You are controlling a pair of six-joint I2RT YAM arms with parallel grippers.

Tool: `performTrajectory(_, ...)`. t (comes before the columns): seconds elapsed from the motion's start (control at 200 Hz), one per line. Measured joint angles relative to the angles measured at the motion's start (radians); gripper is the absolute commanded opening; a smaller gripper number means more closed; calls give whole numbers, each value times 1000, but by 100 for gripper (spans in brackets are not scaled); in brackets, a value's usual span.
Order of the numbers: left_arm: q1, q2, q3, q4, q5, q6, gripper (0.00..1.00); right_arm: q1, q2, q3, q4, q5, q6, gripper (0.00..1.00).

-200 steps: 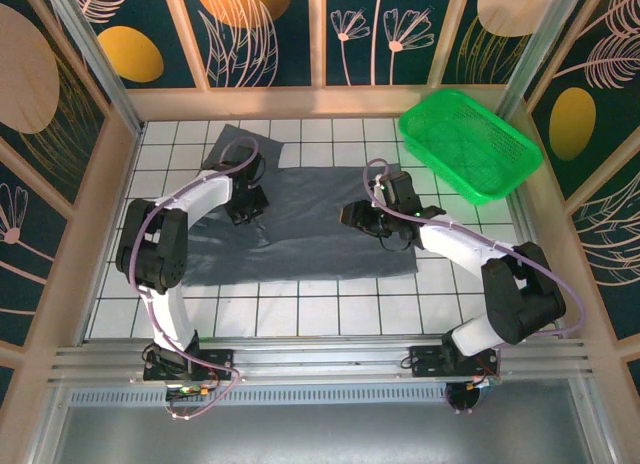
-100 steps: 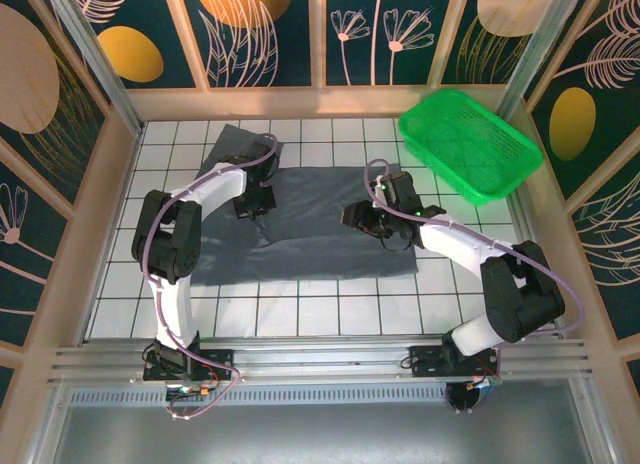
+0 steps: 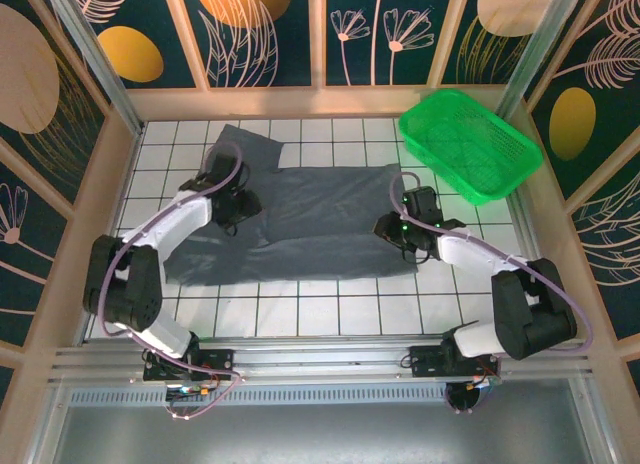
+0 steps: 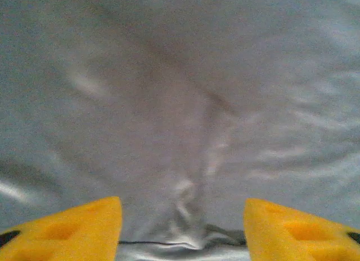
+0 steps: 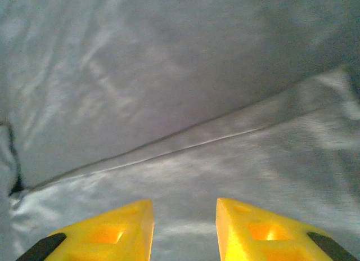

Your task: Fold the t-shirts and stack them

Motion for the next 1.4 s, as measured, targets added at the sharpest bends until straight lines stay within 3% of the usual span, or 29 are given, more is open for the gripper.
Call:
performTrajectory(0.125,95,4,-132,42,36,-45,45,-35,31,3,-18,18,-5,34)
performTrajectory(0.37,140,-10,-251,141,36,-76,48,-30,174,50,-82,19,-11,33)
performTrajectory(0.561,223,-207,-479,304,94,-151,46,53,188,79,-156,56,-9,37)
performTrajectory(0.741,246,-365,-596,299,92,-199,46,121,182,84,-208,51,-6,38)
performTrajectory(1.201,249,-453,-627,209,75,-259,48,142,111,24,-278,-42,13,45)
performTrajectory(1.401,249,-414,-535,103,68,-274,69,150,77,68,-418,97,28,56)
